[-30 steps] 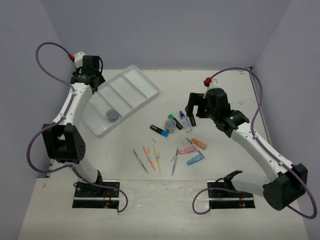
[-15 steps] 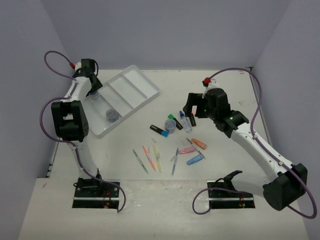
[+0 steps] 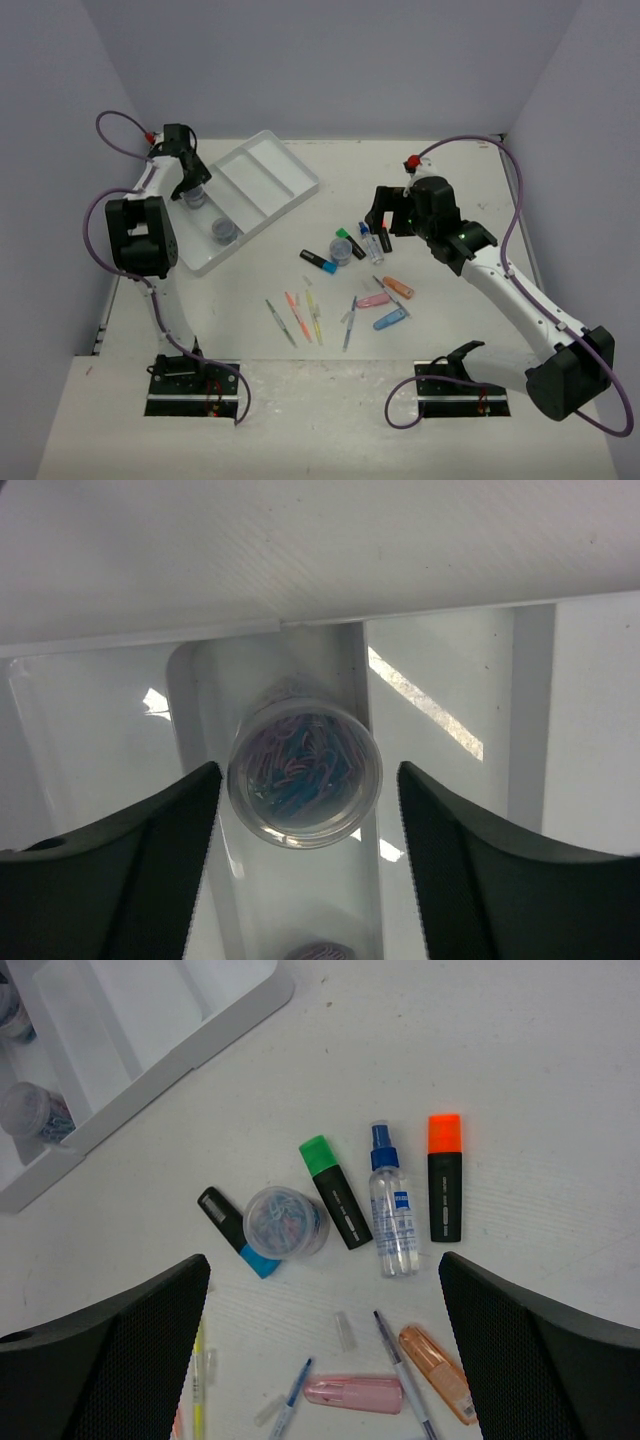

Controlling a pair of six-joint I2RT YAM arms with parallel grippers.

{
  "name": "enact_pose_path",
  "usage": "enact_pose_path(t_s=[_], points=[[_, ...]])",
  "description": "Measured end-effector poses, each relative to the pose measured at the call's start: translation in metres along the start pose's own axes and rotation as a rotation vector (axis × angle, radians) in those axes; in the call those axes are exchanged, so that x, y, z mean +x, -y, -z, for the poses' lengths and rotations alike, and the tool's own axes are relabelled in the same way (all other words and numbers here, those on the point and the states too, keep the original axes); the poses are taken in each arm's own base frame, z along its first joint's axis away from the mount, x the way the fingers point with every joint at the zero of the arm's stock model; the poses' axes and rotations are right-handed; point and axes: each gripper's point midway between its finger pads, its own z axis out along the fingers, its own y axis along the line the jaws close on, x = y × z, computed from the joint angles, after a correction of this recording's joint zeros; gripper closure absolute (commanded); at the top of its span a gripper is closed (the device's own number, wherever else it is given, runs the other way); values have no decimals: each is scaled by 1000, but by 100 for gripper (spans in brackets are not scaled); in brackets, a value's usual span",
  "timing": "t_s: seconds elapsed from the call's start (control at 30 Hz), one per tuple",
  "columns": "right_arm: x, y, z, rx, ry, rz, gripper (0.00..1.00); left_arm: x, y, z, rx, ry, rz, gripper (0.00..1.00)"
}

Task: Sort the stationery into containers
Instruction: Place the stationery in the storage box, then pick up the stationery from the center of the board.

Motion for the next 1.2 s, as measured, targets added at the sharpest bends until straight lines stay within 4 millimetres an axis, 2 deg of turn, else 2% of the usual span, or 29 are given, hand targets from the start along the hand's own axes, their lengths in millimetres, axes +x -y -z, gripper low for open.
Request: enact_pose_path(t_s=[0.07, 0.2, 0.33, 0.4, 0.43, 0.5, 0.57, 0.63, 0.7, 0.8, 0.87, 0.97, 1.07, 1.2], points=[[1, 0, -1, 0, -4, 0, 1, -2, 3, 5, 14, 6, -8, 0], [3, 1, -3, 3, -12, 1, 1, -16, 10, 26, 46, 49, -12, 0], [2, 1, -3, 7, -10, 0, 1, -31, 23, 58, 86, 102, -20, 0], [2, 4, -2, 20, -4, -2, 1, -31, 40, 81, 108, 143, -61, 0], [0, 6, 0, 38, 4, -9, 1, -28, 57, 95, 134, 163, -93, 0], [-6, 19, 12, 109, 49, -44, 1, -9, 108, 128, 237, 193, -180, 0], [-18, 30, 34, 166, 131, -82, 1, 27, 161, 160, 356, 206, -287, 0], [-34, 39, 67, 191, 248, -123, 1, 84, 210, 193, 468, 191, -424, 0], [-48, 45, 101, 194, 358, -161, 1, 139, 247, 219, 554, 181, -552, 0], [-67, 49, 143, 184, 496, -202, 1, 223, 284, 247, 654, 144, -726, 0], [-70, 52, 151, 195, 521, -208, 1, 268, 293, 250, 681, 114, -824, 0], [-63, 58, 144, 235, 484, -194, 1, 302, 291, 237, 665, 80, -921, 0], [-53, 63, 130, 268, 430, -172, 1, 305, 281, 220, 607, 65, -964, 0], [-43, 66, 117, 297, 375, -153, 1, 300, 270, 210, 567, 44, -982, 0]])
